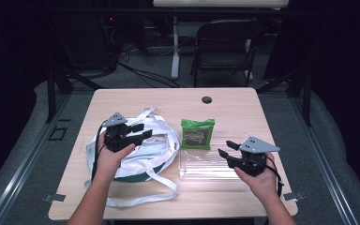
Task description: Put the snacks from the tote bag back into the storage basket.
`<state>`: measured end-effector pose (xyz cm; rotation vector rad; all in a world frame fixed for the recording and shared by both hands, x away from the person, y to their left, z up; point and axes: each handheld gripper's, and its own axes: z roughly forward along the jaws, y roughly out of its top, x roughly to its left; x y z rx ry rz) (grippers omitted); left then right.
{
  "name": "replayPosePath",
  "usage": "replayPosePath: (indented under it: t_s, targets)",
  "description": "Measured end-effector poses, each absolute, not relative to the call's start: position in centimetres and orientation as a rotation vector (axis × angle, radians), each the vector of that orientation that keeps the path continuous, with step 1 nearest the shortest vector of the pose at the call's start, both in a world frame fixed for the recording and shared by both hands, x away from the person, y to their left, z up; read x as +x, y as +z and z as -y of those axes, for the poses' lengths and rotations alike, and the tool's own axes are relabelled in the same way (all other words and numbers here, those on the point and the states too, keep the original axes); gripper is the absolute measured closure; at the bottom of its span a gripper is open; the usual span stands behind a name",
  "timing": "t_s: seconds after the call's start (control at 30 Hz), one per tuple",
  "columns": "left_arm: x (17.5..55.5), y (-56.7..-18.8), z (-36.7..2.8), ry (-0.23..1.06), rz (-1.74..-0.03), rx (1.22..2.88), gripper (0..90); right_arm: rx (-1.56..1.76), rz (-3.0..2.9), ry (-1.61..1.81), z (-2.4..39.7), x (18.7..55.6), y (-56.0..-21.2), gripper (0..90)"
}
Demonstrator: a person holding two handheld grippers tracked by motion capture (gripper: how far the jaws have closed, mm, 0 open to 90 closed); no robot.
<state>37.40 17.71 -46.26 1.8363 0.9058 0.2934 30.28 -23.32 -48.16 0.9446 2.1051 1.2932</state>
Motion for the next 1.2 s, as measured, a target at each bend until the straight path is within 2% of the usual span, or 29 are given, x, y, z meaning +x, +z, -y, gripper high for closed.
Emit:
replayPosePath:
  t_s: [0.47,1.2]
  targets:
    - [37.4,-46.4,-17.8,0.301,-0.914,1.839,49.9,0.981,-2.027,1.328,24.4,29.3,-50.2,53.5]
    - [37.3,-46.4,-17.8,0.32,-0.92,1.836,46.2,0.984,-2.014,1.299,24.4,29.0,-50.9,52.5]
